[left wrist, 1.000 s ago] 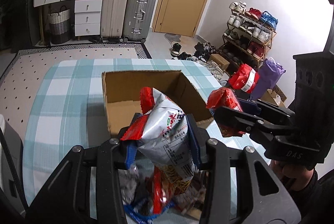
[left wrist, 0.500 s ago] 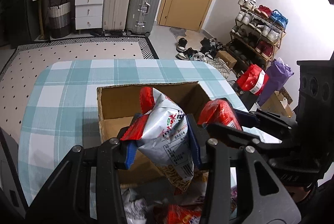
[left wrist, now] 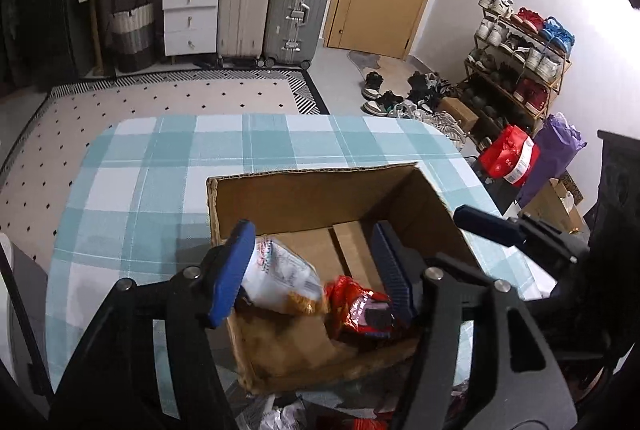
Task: Organize snacks
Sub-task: 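Open both tools to drop the snacks into the box, then withdraw both tools from the box back toward the snack pile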
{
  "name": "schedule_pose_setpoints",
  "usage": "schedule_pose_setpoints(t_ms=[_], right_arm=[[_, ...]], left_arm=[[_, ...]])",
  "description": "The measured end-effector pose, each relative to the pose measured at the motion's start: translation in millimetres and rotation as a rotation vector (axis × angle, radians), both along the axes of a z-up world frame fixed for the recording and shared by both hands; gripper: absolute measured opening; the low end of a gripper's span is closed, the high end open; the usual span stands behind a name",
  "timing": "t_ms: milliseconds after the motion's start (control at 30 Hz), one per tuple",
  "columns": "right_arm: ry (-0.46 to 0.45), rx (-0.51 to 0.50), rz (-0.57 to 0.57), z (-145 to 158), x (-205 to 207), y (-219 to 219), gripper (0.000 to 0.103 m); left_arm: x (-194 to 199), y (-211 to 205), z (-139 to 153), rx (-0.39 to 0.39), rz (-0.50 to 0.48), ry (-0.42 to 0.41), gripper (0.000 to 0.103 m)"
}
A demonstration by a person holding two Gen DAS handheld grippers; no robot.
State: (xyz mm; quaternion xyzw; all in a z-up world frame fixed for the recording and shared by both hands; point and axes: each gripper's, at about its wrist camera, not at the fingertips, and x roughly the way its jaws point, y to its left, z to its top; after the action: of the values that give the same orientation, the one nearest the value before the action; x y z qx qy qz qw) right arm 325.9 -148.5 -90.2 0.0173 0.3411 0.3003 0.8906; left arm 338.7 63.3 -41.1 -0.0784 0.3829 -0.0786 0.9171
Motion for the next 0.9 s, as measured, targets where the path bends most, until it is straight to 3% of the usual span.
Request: schedule_pose_setpoints(t_ms=[300, 433, 800, 900], right_arm=[[-0.053, 0.029, -0.026, 30.7, -34.7, -21.3, 0.072], [-0.077, 0.036, -0.025, 45.3, -58.0, -26.6, 0.073], [-0.143, 0.051, -0.032, 72.7, -128.8, -36.1, 0.083], [-0.16, 0.052, -0.033, 76.6, -145.3, -37.7, 0.085]], left_arm=[[-44.9, -6.5, 19.0, 0.016, 0.008, -0.03, 0.06], [-70.1, -8.7, 31.9, 0.038, 0.033, -0.053, 0.077], [-138.6, -15.4, 59.3, 0.078, 0.058, -0.095, 0.084], [-162.1, -16.4, 63.9, 0.085, 0.068, -0.107, 0.092]])
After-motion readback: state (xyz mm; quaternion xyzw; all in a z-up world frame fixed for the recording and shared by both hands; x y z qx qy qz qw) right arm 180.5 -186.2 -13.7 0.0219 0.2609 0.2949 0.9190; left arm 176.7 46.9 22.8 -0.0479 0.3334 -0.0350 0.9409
